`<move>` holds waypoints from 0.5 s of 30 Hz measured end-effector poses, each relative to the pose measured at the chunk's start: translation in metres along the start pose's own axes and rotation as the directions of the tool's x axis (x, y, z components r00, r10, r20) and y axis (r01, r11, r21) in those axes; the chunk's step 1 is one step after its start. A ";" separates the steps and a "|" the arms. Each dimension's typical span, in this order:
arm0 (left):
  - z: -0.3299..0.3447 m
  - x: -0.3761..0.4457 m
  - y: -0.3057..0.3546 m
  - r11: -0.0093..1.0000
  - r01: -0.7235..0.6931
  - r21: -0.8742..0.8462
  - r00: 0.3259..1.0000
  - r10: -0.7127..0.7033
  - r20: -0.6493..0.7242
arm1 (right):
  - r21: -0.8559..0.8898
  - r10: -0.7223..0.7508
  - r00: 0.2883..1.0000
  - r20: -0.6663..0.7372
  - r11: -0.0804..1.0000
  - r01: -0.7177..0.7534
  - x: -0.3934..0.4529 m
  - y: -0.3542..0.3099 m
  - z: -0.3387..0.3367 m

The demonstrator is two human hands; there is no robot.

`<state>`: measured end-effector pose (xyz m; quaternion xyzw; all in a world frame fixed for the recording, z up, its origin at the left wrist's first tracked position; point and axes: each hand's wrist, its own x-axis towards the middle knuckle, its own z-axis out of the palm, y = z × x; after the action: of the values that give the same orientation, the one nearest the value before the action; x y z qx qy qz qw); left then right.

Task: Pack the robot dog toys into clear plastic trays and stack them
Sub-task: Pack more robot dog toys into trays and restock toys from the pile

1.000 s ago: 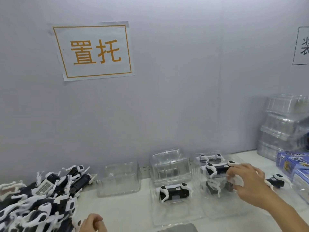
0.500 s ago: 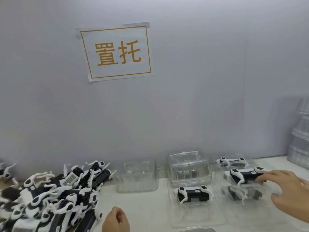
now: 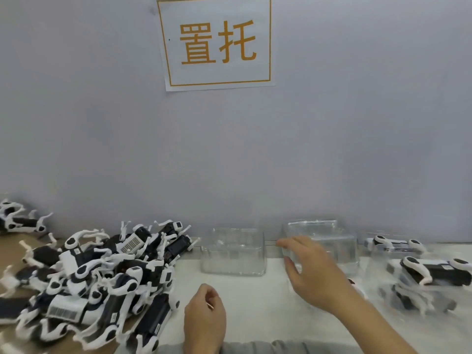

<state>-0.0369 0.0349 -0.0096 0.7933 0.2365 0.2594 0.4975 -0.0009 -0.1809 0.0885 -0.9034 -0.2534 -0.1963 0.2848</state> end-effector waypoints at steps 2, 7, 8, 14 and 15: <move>-0.001 0.001 -0.001 0.999 0.012 -0.044 1.000 -0.012 -0.012 | -0.034 0.031 0.993 0.110 0.999 -0.027 0.026 -0.009 0.035; 0.000 0.006 -0.006 0.994 0.017 -0.106 1.000 -0.018 -0.008 | -0.269 0.090 0.955 0.284 0.963 -0.011 0.073 -0.012 0.105; 0.000 0.007 -0.006 0.993 0.025 -0.113 1.000 -0.025 -0.007 | -0.319 0.119 0.943 0.312 0.948 -0.014 0.080 -0.008 0.115; 0.001 0.011 -0.009 0.987 0.067 -0.147 0.998 -0.064 0.029 | -0.353 0.182 0.948 0.262 0.932 -0.082 0.098 0.003 0.140; 0.001 0.012 -0.009 0.985 0.079 -0.155 0.997 -0.074 0.039 | -0.310 0.173 0.959 0.227 0.946 -0.098 0.097 0.000 0.140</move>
<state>-0.0287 0.0452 -0.0158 0.7462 0.2375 0.2448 0.5717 0.1053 -0.0619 0.0305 -0.9686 -0.1921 -0.0961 0.1252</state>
